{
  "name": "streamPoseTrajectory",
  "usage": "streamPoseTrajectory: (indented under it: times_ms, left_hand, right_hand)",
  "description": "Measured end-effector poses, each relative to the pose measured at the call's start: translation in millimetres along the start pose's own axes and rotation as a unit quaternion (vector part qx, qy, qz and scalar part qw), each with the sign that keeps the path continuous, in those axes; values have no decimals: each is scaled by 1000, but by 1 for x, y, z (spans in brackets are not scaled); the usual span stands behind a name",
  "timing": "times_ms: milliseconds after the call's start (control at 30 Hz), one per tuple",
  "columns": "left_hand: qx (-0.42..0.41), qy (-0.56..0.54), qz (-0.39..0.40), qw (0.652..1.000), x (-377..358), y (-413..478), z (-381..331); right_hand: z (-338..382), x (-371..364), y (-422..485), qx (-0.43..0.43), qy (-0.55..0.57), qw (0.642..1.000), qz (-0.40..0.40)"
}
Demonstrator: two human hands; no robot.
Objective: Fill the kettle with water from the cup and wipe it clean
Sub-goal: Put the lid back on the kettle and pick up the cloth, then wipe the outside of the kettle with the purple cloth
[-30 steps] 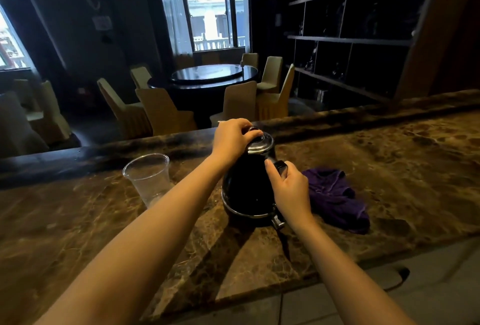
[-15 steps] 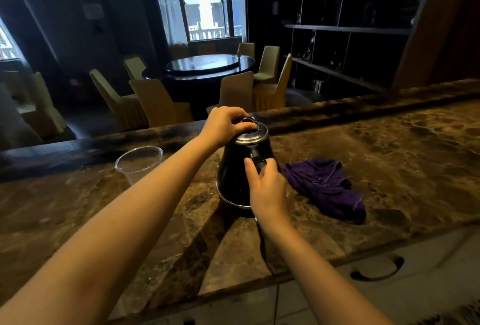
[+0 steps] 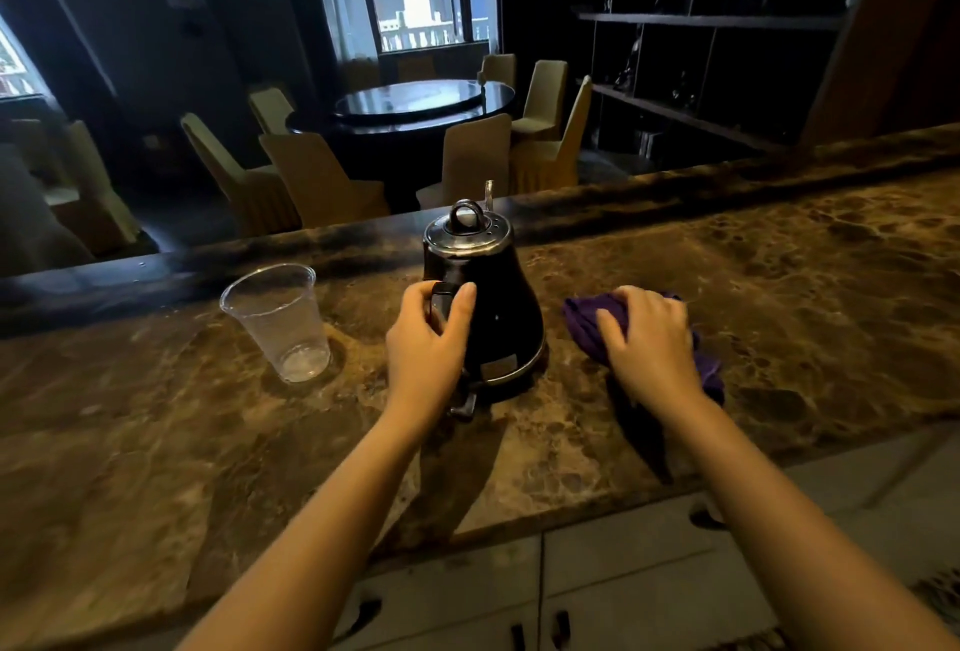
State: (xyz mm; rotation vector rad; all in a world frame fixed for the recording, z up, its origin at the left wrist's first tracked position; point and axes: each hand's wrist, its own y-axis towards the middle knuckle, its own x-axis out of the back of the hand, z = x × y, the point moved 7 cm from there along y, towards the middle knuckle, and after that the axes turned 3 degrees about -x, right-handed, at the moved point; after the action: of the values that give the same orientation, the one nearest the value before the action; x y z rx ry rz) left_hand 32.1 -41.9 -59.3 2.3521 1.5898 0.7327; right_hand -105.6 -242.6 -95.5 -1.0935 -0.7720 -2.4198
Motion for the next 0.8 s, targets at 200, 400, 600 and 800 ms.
streamPoseTrajectory:
  times_ms: [200,400,600,800]
  left_hand:
    - [-4,-26,-102,994,-7,-1,-7]
    - [34,-67,-68,995,18,24,8]
    - [134,-240,68,959,22,34,18]
    - [140,-208,147,957,21,40,12]
  right_hand:
    - [-51,-39,22,-13,-120,977,178]
    - [-62,-44,17,0,-191,960,206]
    - [-57,-34,17,41,-108,991,71]
    - [-63,-3,14,-43,231,972,-17]
